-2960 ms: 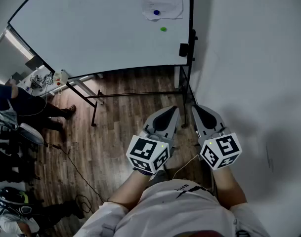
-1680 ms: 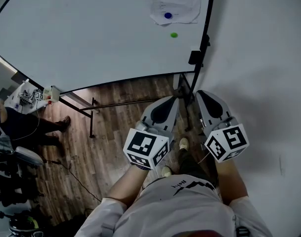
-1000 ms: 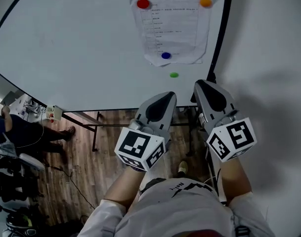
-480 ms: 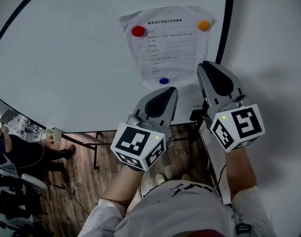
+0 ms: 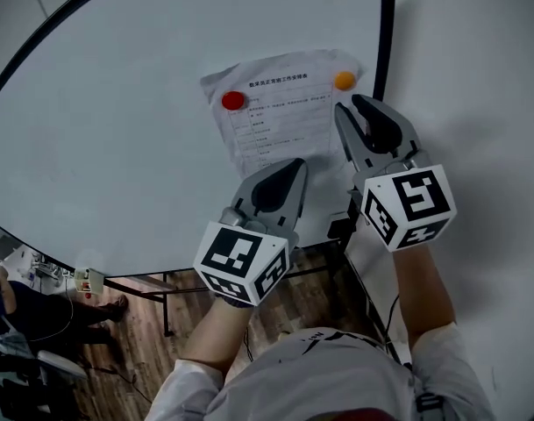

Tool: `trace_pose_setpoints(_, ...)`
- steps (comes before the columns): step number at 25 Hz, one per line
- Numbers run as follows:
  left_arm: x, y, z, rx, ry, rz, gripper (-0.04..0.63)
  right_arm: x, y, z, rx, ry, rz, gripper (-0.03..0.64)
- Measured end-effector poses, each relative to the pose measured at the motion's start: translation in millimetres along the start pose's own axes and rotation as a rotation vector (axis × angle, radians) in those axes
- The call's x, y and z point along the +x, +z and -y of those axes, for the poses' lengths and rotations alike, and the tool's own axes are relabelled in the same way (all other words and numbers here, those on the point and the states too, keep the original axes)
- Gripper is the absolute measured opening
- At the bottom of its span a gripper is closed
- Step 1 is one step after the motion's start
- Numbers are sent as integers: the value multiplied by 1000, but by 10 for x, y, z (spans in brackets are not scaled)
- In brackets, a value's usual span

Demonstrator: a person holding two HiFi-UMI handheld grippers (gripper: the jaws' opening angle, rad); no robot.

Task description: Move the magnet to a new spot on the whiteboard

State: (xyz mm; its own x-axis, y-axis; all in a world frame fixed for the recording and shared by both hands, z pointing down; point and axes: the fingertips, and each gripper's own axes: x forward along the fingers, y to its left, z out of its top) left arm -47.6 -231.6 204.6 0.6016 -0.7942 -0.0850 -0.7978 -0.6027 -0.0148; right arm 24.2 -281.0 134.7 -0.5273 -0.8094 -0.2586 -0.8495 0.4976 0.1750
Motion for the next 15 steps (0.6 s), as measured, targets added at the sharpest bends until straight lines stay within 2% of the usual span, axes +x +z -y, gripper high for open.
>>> trace_pose_setpoints(15,91,-58,-33,-5,-16,7,11,166,68,107,-104,-70,-20,112)
